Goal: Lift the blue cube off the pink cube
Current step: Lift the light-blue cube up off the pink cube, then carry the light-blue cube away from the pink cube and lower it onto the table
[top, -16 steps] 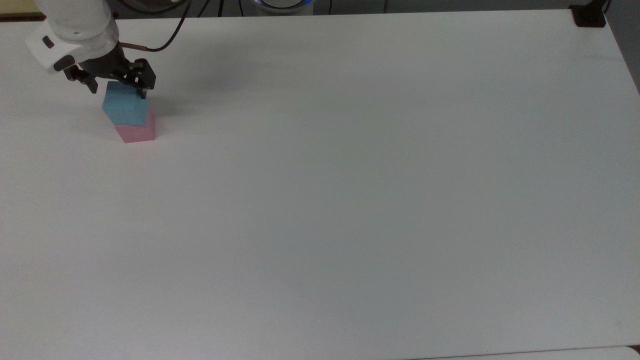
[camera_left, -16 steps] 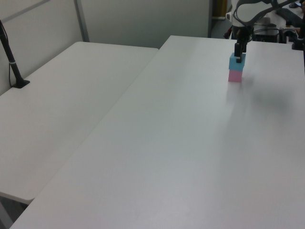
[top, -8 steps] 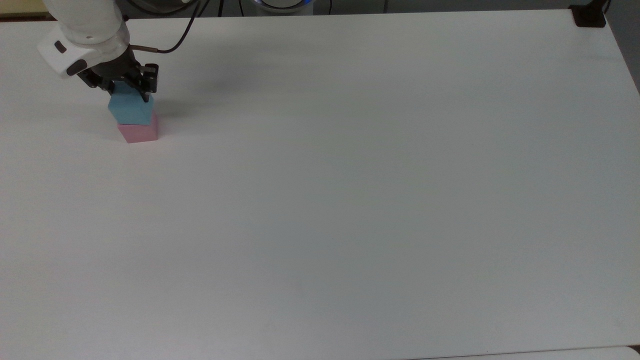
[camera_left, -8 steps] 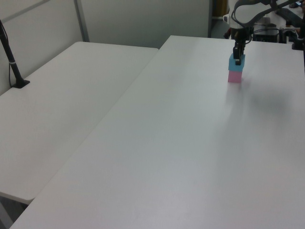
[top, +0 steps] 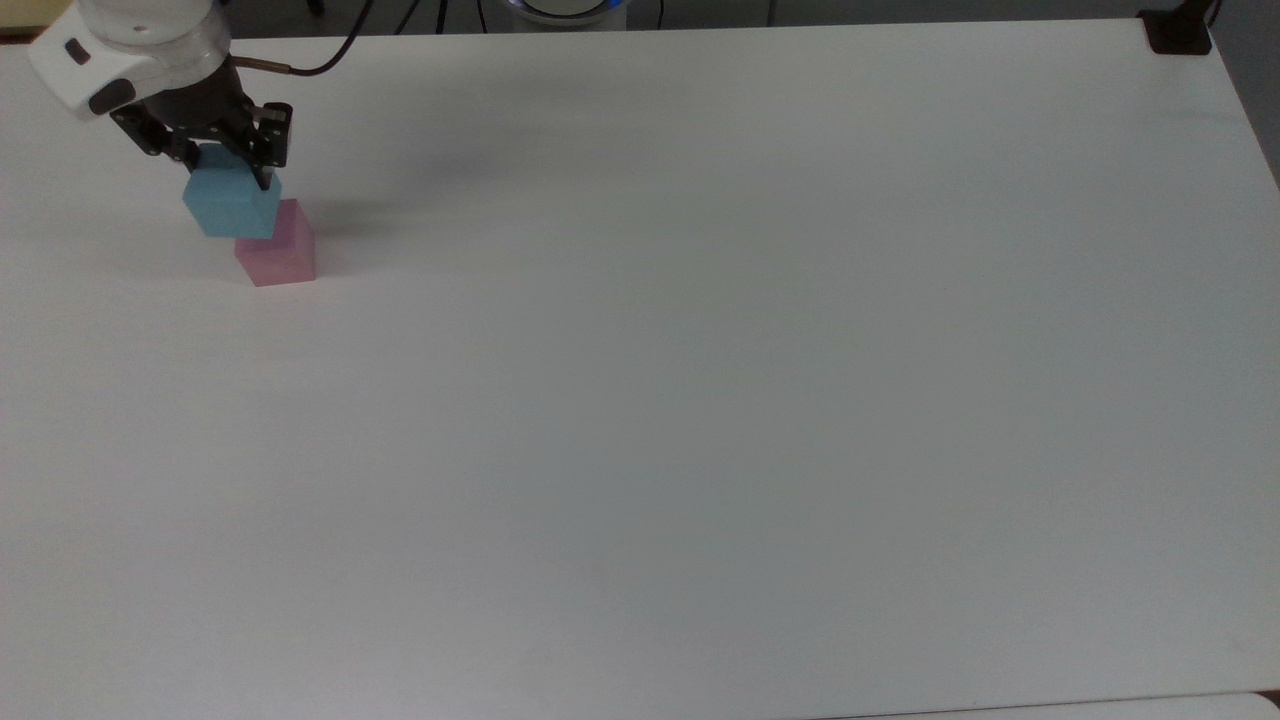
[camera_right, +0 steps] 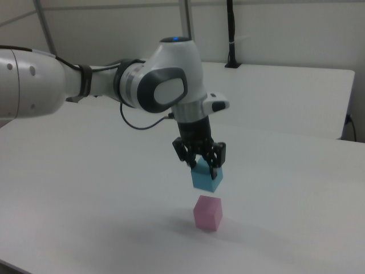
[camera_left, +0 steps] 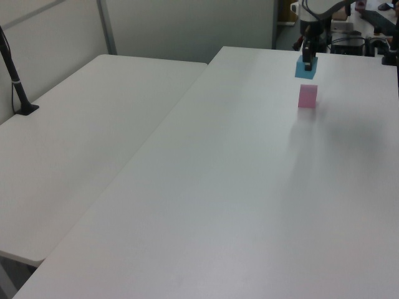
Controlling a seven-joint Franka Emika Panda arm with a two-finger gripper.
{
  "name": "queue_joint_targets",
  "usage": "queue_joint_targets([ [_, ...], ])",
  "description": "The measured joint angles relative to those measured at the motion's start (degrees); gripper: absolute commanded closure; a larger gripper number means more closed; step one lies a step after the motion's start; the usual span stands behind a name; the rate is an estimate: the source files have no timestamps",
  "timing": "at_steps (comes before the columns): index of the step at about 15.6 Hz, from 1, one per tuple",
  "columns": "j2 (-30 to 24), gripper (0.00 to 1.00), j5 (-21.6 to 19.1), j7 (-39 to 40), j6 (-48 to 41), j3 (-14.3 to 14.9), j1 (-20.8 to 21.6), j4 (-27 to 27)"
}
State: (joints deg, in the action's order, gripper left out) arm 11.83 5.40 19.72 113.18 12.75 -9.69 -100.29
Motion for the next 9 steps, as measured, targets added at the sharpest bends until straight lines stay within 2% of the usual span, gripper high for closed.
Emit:
queue_joint_targets([
  [4,2.4,0.72,-3.3,-0.9,0.0,-0.5,1.8,4.4],
  [9,3.9,0.71,-3.6,-9.1,-1.2,-1.8,8.4,4.3],
])
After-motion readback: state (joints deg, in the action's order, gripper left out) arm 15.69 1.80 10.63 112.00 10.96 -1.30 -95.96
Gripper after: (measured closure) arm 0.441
